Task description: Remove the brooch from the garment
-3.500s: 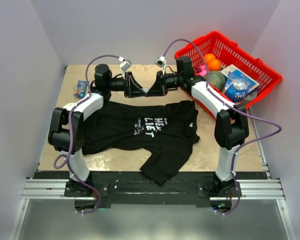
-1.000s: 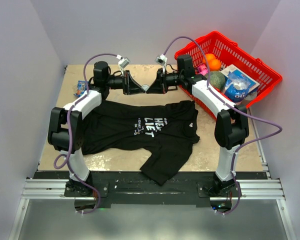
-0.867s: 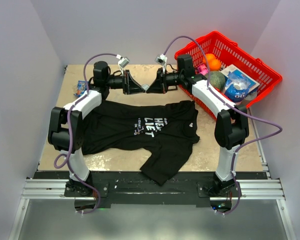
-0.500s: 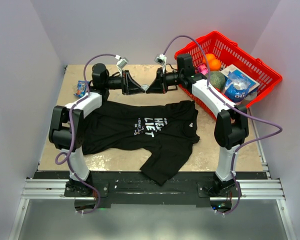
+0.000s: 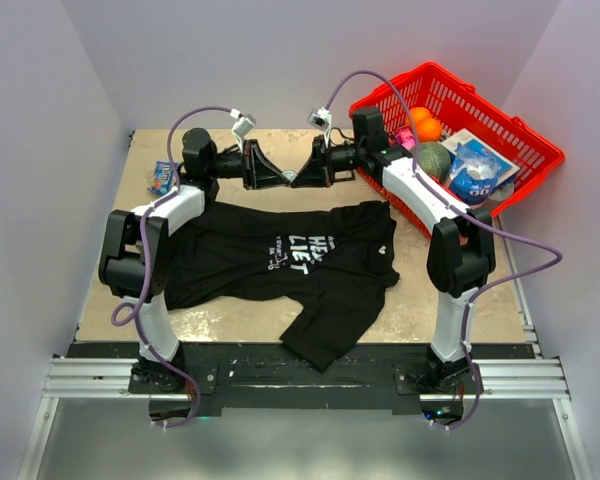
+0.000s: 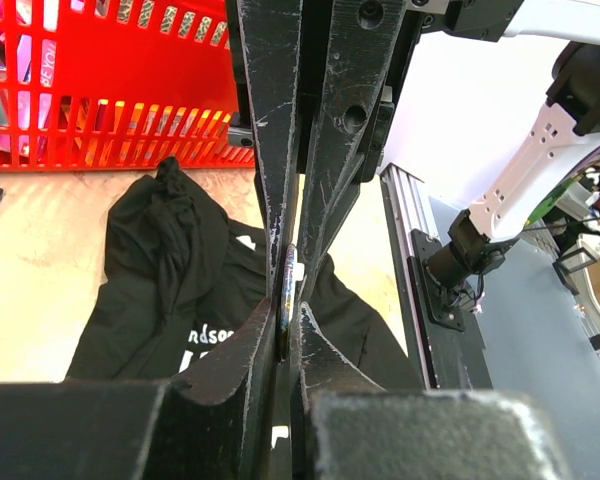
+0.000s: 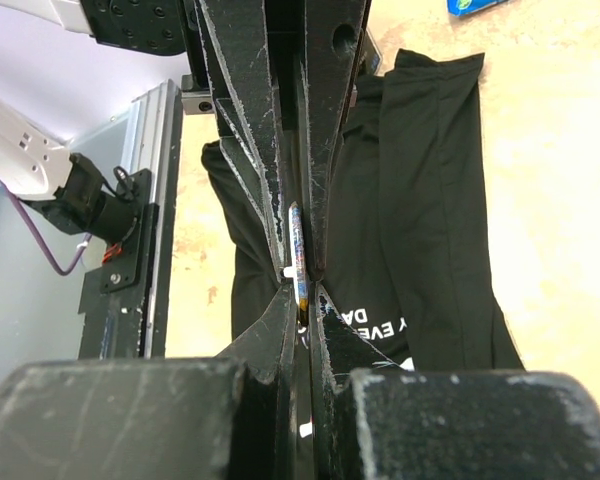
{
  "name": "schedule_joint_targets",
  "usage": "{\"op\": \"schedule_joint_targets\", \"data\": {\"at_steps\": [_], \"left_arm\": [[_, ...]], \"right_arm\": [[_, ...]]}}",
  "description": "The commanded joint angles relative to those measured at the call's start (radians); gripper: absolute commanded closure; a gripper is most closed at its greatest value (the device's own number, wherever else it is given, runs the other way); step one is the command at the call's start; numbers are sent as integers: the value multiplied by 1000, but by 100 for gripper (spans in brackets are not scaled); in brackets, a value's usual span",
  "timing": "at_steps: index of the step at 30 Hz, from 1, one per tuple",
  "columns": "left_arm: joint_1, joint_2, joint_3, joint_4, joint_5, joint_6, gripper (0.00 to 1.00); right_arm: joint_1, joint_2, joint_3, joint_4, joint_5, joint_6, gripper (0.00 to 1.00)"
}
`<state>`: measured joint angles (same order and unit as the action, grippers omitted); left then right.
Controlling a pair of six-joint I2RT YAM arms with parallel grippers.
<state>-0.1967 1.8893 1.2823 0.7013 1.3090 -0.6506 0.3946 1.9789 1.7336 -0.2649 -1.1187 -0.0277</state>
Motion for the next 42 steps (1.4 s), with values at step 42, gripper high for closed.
{"op": "schedule_joint_targets", "data": {"at_steps": [42], "left_arm": [[-3,19,-8,346,-51,-265,75]], "right_arm": [[41,31,150,-209,-15,-242,100]]}}
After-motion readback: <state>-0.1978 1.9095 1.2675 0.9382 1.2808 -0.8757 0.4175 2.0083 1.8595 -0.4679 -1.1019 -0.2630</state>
